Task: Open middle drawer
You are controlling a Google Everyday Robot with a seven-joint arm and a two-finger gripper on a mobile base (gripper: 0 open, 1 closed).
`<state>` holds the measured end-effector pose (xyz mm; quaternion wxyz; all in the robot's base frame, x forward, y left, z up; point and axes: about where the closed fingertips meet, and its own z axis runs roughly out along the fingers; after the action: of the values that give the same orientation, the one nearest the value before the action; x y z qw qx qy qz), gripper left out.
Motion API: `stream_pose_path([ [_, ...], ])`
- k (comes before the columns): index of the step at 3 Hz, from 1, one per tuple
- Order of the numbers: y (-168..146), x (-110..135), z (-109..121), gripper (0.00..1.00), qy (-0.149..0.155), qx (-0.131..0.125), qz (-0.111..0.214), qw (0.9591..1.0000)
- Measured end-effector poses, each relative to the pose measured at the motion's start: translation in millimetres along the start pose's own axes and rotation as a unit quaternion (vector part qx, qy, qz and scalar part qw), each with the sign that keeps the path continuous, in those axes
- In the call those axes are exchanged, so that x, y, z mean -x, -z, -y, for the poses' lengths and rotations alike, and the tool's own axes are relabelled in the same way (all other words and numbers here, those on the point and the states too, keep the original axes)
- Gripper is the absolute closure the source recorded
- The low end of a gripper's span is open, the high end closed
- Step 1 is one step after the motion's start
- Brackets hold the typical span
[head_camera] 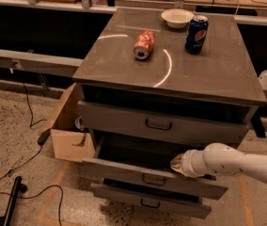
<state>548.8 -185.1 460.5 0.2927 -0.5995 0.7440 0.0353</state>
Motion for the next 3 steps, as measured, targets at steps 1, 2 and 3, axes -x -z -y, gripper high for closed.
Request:
stream_pose_path([
  [1, -13, -3, -2, 1.00, -0.003, 0.009, -0.007, 0.9999],
  [2, -21, -8, -6, 1.00, -0.001, 0.025, -0.012, 0.9996],
  [3, -21, -18, -11, 1.00, -0.002, 0.051, -0.022, 0.9985],
])
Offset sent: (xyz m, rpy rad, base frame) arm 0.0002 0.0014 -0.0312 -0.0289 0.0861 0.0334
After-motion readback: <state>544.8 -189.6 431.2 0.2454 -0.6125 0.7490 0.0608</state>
